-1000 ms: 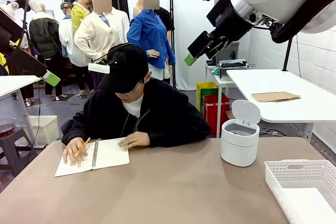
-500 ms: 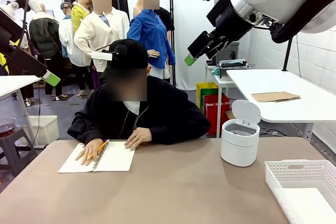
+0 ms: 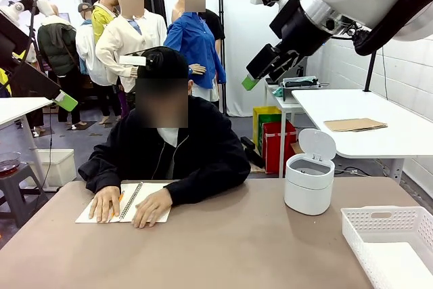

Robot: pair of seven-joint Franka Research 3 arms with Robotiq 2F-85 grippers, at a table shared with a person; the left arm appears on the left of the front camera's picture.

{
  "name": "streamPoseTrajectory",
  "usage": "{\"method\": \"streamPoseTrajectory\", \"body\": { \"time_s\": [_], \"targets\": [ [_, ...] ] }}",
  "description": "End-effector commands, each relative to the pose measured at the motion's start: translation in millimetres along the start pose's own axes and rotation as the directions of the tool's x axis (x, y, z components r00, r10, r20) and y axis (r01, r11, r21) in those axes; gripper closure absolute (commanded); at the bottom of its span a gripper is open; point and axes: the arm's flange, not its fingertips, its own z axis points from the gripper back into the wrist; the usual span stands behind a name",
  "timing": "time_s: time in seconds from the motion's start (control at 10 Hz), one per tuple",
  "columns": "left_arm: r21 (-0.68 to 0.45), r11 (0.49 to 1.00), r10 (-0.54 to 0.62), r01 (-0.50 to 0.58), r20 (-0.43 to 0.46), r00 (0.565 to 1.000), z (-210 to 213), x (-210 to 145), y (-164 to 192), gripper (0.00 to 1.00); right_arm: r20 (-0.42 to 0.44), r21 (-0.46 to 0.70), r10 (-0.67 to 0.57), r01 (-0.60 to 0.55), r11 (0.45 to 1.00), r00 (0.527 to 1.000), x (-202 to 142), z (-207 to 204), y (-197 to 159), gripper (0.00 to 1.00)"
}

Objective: Sort the paper based on its condition.
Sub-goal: If a person hands you a paper, place it in the Organizing basket , and if it's crumpled, put it in the Trash can.

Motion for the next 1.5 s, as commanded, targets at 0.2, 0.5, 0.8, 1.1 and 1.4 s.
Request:
{"method": "streamPoseTrajectory", "body": {
  "time_s": [0.2, 0.5, 0.8, 1.1, 1.4],
  "targets": [
    [0.000, 1.000, -0.001, 0.001, -0.002, 1.000, 1, -1, 0, 0.00, -0.015, -0.028, 0.036, -0.036, 0.999, 0.999, -27, 12, 6, 0.00],
    [0.000, 1.000, -0.001, 0.001, -0.002, 1.000, 1, -1, 0, 0.00, -0.006, -0.030, 0.028, -0.028, 0.999, 1.000, -31, 15, 9, 0.00],
    [0.000, 1.000, -0.001, 0.001, -0.002, 1.000, 1, -1, 0, 0.00, -0.003, -0.017, 0.022, -0.022, 1.000, 1.000, -24, 18, 9, 0.00],
    [0.000, 1.000, -0.001, 0.001, -0.002, 1.000, 1, -1, 0, 0.00, -0.003, -0.017, 0.022, -0.022, 1.000, 1.000, -24, 18, 9, 0.00],
    [0.000, 1.000, -0.001, 0.001, -0.002, 1.000, 1, -1, 0, 0.00, -0.003, -0.017, 0.022, -0.022, 1.000, 1.000, -24, 18, 9, 0.00]
  ]
}}
